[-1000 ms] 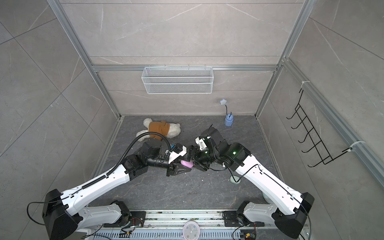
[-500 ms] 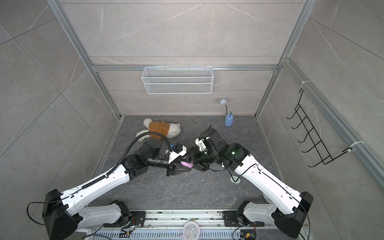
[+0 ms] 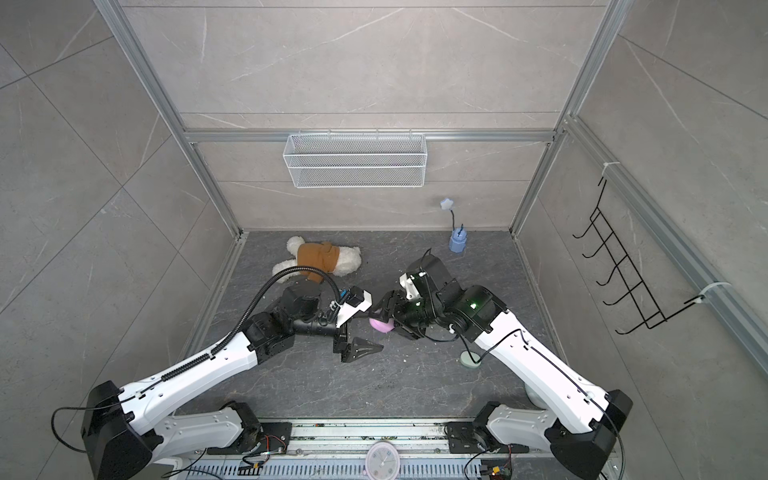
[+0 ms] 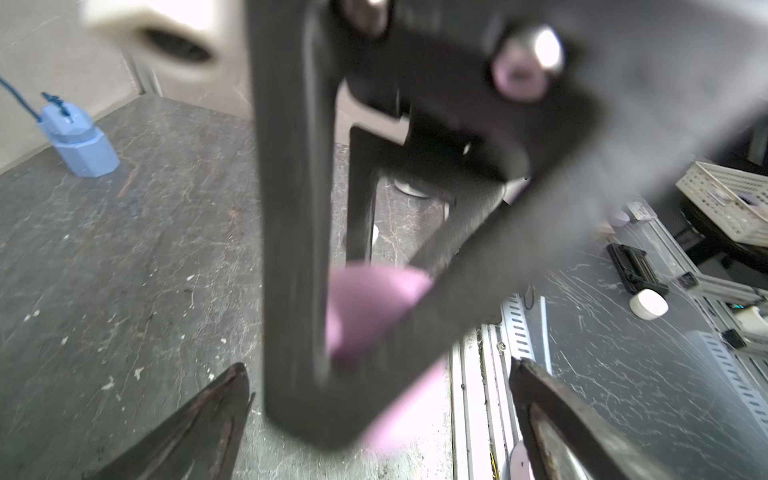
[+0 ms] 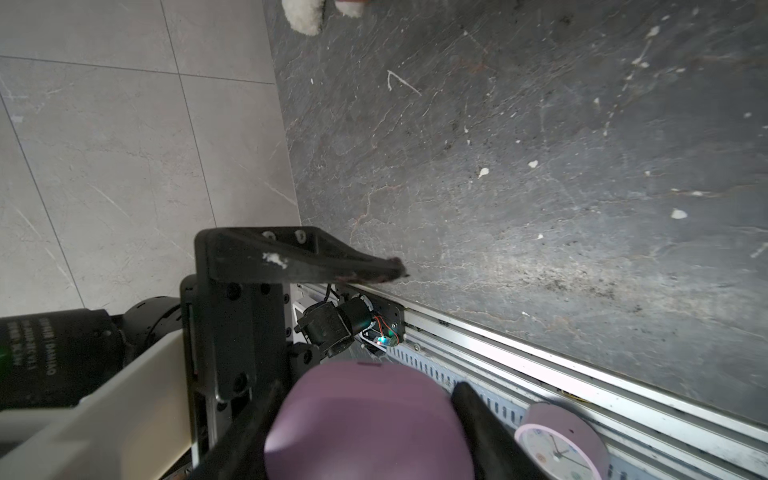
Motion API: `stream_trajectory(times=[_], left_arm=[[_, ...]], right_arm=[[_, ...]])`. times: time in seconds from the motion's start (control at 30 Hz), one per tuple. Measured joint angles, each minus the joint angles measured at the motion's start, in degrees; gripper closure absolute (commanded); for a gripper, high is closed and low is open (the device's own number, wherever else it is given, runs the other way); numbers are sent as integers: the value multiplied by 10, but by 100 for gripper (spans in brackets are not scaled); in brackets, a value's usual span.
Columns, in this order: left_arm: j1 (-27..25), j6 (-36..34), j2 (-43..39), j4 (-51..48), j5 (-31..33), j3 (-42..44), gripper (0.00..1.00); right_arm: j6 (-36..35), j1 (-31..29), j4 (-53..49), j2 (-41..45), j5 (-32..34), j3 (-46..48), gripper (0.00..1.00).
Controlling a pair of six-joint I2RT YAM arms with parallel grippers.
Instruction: Insert the wireless bluetooth earbuds into the charging case
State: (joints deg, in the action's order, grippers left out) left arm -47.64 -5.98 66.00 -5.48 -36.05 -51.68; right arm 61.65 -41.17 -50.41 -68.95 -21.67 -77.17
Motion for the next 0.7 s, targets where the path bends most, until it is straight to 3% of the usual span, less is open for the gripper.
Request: stream_trajectory(times=[0.37,0.7], left_arm=[[0,70,-69,12,107,98,0],[0,106,-87,26,156,140,0]], right_arm=[[-90,98,-68,12,138,99,44],[-136,140,-12,-69,265,223,43]])
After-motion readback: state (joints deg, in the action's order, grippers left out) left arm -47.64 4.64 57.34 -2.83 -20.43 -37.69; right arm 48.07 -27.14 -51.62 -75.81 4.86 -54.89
